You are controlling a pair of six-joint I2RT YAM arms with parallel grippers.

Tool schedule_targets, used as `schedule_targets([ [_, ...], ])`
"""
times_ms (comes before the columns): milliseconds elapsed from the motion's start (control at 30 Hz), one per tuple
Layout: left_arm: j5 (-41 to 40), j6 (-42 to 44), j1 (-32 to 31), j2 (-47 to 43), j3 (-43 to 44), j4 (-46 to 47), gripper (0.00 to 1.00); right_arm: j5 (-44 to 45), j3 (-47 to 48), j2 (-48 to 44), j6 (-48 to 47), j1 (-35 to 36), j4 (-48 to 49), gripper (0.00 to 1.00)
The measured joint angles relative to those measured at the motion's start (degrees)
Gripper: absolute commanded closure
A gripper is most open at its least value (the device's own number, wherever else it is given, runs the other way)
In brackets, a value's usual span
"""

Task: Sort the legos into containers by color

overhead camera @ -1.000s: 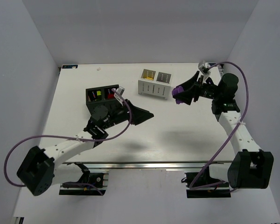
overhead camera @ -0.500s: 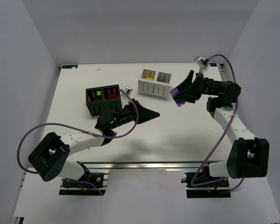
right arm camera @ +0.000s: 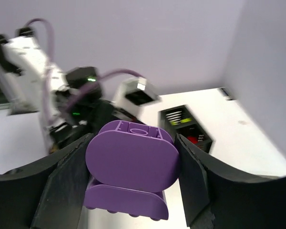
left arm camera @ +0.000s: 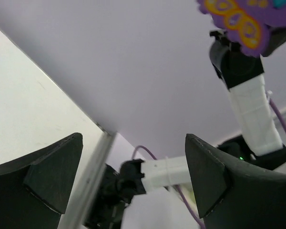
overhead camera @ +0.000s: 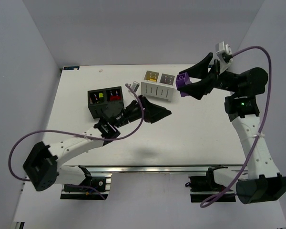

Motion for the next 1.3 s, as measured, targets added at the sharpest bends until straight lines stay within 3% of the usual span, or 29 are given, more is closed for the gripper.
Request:
schedule_targets([
  [100, -4.57, 5.49, -0.85, -6.69, -0.24, -5.68, 0.02, 4.52, 1.70, -2.27, -8.59, 0.44, -10.58, 0.94],
  [200, -6.75, 6.69, -0.92, -10.36, -1.49, -5.40, 0.02, 5.92, 1.05, -2.54, -11.76, 0.63, -15.02, 0.94],
  [400, -7.85, 4.61, -0.68, -9.70, -2.91, -6.40, 0.02, 6.58, 0.87, -1.18, -20.72, 1.05, -24.52, 0.94],
  [733, -13.27, 8.96, 0.28, -10.51, 10.69, -26.18, 0.02, 7.15, 5.07, -3.58, -49.51, 4.00, -48.00, 0.97],
  [1000, -13.35, 11.85, 0.42, -9.55, 15.91, -34.75, 0.02, 8.07, 4.94, -5.77, -62.90, 7.54, -57.18, 0.97],
  [1300, -7.23, 13.62, 0.48, -5.01, 18.78, -40.04, 0.02, 15.13, 3.04, -4.85, -69.48, 15.17, -61.22, 0.98],
])
